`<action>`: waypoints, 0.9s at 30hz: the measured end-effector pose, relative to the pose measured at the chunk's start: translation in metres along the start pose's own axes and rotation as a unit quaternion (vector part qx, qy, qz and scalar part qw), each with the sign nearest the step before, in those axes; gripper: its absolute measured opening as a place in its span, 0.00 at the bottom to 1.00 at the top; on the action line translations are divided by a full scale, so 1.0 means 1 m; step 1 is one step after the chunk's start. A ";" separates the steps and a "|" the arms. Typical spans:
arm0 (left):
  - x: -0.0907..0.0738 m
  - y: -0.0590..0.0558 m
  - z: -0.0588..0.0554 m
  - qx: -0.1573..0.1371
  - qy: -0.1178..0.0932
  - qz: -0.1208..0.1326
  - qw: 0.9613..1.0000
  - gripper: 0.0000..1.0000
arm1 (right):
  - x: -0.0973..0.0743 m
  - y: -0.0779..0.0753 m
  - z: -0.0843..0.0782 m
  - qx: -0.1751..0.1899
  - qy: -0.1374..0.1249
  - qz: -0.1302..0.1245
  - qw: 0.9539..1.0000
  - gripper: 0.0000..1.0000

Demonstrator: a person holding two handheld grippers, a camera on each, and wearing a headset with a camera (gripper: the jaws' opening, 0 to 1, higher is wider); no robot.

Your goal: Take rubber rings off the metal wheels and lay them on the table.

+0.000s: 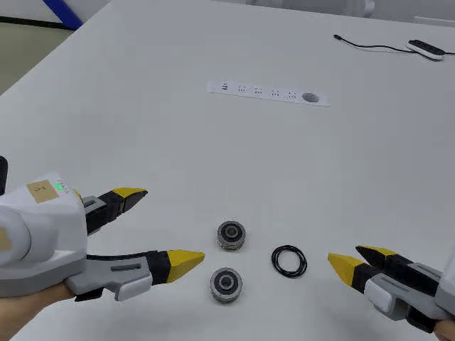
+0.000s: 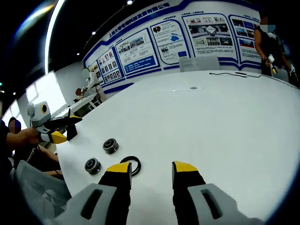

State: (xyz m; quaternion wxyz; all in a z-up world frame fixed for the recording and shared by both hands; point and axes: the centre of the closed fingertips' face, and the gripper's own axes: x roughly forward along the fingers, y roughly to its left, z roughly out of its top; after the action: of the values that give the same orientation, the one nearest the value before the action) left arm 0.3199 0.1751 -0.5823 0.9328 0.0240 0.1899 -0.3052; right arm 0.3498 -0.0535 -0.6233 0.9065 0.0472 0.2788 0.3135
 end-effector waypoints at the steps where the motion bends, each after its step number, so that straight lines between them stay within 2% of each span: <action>1: -0.001 0.000 0.000 0.001 -0.001 0.002 1.000 0.81 | -0.002 0.000 0.000 -0.007 0.000 -0.001 1.000 0.36; 6: -0.009 0.003 0.002 0.002 -0.009 0.015 1.000 0.84 | -0.013 0.004 0.001 -0.028 -0.003 0.006 1.000 0.41; 12: -0.013 -0.003 -0.005 0.010 0.002 0.011 1.000 0.87 | -0.029 0.003 0.006 -0.056 -0.016 0.004 0.998 0.47; 15: -0.015 -0.006 -0.010 0.011 0.009 0.011 1.000 0.89 | -0.033 0.003 0.003 -0.083 -0.007 0.002 0.997 0.50; 21: -0.017 -0.012 -0.014 0.014 0.013 0.007 1.000 0.94 | -0.038 0.009 -0.001 -0.090 -0.006 0.003 0.996 0.55; 22: -0.018 -0.013 -0.014 0.016 0.014 0.008 1.000 0.95 | -0.038 0.008 -0.003 -0.103 0.001 -0.002 0.995 0.56; 27: -0.019 -0.015 -0.017 0.010 0.008 0.010 1.000 0.99 | -0.036 0.011 -0.004 -0.110 0.005 -0.008 0.994 0.65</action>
State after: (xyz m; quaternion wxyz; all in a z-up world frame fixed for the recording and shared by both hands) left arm 0.2914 0.1766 -0.5901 0.9341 0.0373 0.1940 -0.2975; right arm 0.3183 -0.0664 -0.6061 0.9073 -0.0571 0.2474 0.3351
